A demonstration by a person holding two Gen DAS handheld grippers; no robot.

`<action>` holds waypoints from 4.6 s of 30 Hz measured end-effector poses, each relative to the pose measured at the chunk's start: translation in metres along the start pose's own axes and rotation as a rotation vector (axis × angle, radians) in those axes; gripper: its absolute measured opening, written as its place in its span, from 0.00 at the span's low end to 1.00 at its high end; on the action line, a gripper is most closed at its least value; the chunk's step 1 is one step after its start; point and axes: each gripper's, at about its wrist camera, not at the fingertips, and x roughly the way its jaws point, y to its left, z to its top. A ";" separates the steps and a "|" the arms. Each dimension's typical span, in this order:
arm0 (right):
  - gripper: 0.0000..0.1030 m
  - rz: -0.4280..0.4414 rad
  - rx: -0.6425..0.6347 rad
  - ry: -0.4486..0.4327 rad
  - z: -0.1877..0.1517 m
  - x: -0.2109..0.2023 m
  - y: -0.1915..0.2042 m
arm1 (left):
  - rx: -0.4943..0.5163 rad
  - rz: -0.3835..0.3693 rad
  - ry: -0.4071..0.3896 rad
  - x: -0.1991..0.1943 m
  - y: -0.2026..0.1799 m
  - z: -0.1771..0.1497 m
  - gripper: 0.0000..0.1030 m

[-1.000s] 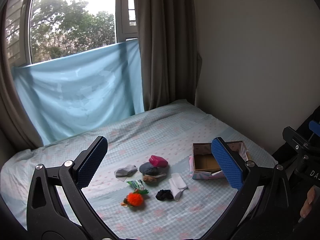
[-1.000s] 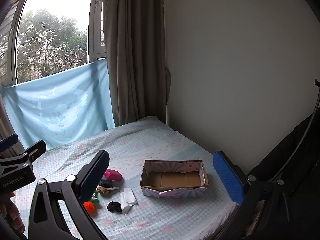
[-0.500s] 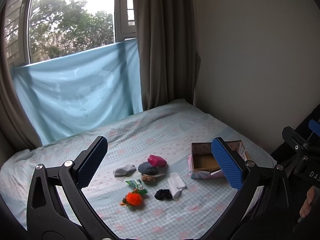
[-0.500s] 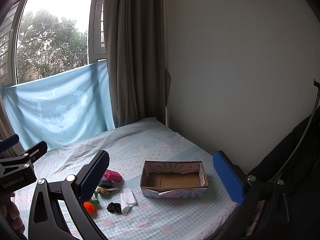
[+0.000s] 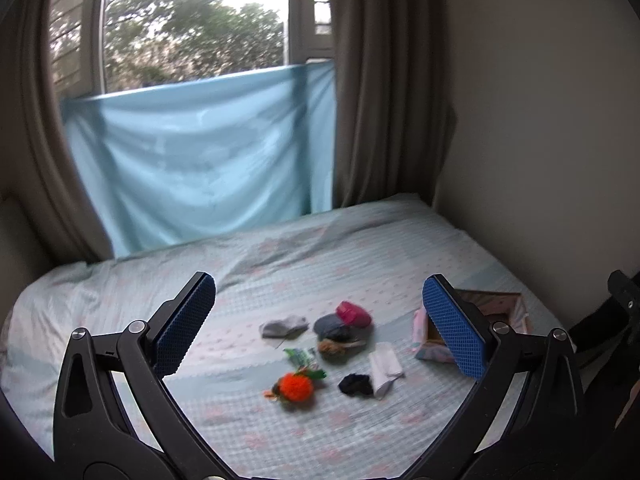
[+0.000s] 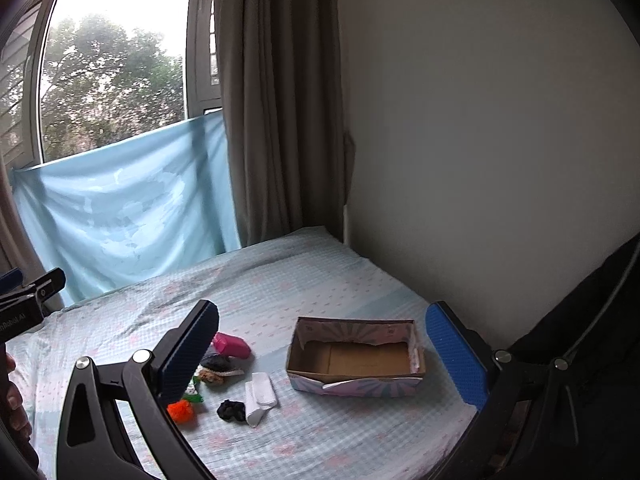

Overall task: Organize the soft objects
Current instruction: 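Grasp the orange pompom with the left tool while the right tool grasps the black scrunchie, then carry pompom and scrunchie into the cardboard box and open both tools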

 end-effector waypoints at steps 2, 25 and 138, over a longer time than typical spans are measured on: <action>1.00 0.024 -0.004 0.004 -0.006 0.010 0.005 | 0.003 0.020 0.023 0.008 0.008 -0.011 1.00; 1.00 -0.011 0.114 0.267 -0.189 0.169 0.147 | 0.173 -0.203 0.254 0.212 0.079 -0.212 1.00; 0.18 0.037 0.238 0.773 -0.122 0.453 -0.206 | 0.294 -0.254 0.823 0.489 -0.381 -0.149 0.36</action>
